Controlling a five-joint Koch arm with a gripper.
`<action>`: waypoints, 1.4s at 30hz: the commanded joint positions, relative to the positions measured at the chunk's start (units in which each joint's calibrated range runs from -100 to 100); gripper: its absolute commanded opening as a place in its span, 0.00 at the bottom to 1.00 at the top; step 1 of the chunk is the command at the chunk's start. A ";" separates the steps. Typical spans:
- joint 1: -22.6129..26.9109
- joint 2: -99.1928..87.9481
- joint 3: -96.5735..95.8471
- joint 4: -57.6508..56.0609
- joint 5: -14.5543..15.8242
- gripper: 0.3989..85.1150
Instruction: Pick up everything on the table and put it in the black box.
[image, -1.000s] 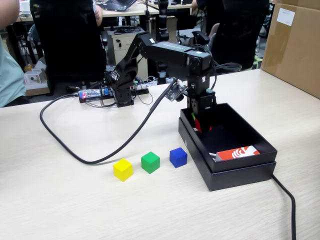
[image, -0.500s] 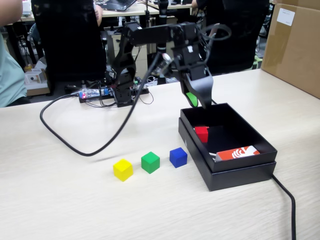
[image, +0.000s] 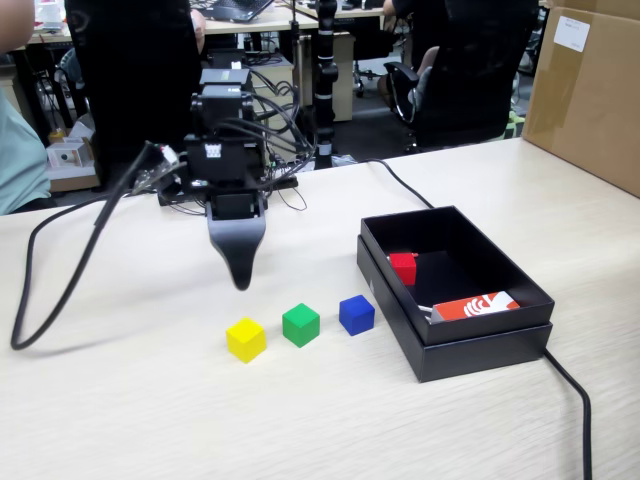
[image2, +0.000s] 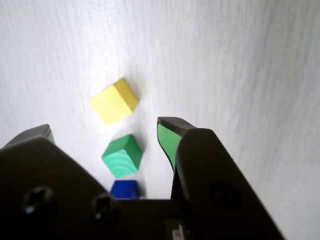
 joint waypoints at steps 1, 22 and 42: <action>-0.34 5.34 8.17 0.25 -0.34 0.50; -0.54 14.29 15.42 0.25 0.88 0.04; 21.98 -11.18 10.52 -0.01 13.38 0.04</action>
